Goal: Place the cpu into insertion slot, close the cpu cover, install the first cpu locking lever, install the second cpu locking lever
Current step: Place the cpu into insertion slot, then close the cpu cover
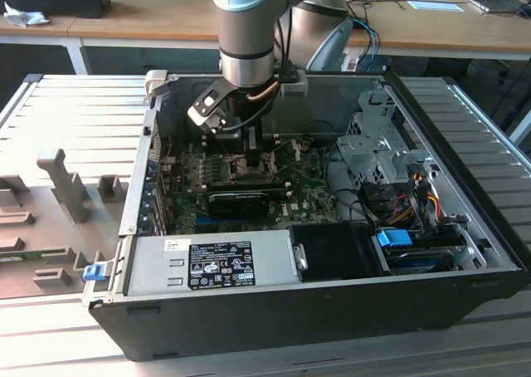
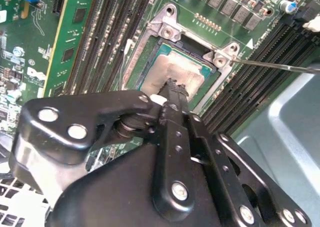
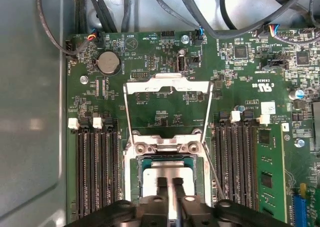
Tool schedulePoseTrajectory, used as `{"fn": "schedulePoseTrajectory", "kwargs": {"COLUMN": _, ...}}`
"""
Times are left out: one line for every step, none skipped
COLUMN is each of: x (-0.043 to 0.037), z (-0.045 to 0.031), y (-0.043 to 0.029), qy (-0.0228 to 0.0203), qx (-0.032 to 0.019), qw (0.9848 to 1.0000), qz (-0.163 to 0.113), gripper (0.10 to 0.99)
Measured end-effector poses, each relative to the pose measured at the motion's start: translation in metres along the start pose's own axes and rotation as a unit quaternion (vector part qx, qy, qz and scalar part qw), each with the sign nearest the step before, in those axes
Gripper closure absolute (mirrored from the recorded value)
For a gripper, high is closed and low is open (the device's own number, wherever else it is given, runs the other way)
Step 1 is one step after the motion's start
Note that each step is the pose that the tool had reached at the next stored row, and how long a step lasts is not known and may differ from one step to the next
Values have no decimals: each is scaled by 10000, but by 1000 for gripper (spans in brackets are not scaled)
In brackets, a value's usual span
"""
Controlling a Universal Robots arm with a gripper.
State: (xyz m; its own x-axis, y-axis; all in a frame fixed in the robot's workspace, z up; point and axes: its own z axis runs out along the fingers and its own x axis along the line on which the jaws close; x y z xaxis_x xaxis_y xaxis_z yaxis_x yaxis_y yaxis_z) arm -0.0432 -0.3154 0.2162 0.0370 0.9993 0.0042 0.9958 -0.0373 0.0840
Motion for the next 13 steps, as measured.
{"fn": "schedulePoseTrajectory", "kwargs": {"x": 0, "z": -23, "y": 2, "qy": 0, "qx": 0, "qw": 10000, "qz": 0, "gripper": 929}}
{"fn": "schedulePoseTrajectory", "kwargs": {"x": 0, "z": -37, "y": 3, "qy": 0, "qx": 0, "qw": 10000, "qz": 0, "gripper": 980}}
{"fn": "schedulePoseTrajectory", "kwargs": {"x": 0, "z": -44, "y": 4, "qy": 0, "qx": 0, "qw": 10000, "qz": 0, "gripper": 980}}
{"fn": "schedulePoseTrajectory", "kwargs": {"x": 0, "z": -47, "y": 4, "qy": 0, "qx": 0, "qw": 10000, "qz": 0, "gripper": 980}}
{"fn": "schedulePoseTrajectory", "kwargs": {"x": 0, "z": -51, "y": 4, "qy": 0, "qx": 0, "qw": 10000, "qz": 0, "gripper": 980}}
{"fn": "schedulePoseTrajectory", "kwargs": {"x": 0, "z": -56, "y": 5, "qy": 0, "qx": 0, "qw": 10000, "qz": 0, "gripper": 980}}
{"fn": "schedulePoseTrajectory", "kwargs": {"x": 1, "z": -60, "y": 5, "qy": 1, "qx": -1, "qw": 10000, "qz": 0, "gripper": 980}}
{"fn": "schedulePoseTrajectory", "kwargs": {"x": 1, "z": -61, "y": 5, "qy": 1, "qx": -1, "qw": 10000, "qz": 0, "gripper": 980}}
{"fn": "schedulePoseTrajectory", "kwargs": {"x": 0, "z": -63, "y": 6, "qy": 0, "qx": 0, "qw": 10000, "qz": -1, "gripper": 980}}
{"fn": "schedulePoseTrajectory", "kwargs": {"x": 1, "z": -61, "y": 31, "qy": -1, "qx": 11, "qw": 10000, "qz": -1, "gripper": 980}}
{"fn": "schedulePoseTrajectory", "kwargs": {"x": 3, "z": -56, "y": 88, "qy": -1, "qx": 27, "qw": 10000, "qz": 0, "gripper": 980}}
{"fn": "schedulePoseTrajectory", "kwargs": {"x": 6, "z": -49, "y": 166, "qy": -2, "qx": 42, "qw": 10000, "qz": -1, "gripper": 980}}
{"fn": "schedulePoseTrajectory", "kwargs": {"x": 6, "z": -55, "y": 190, "qy": -4, "qx": 52, "qw": 10000, "qz": -1, "gripper": 980}}
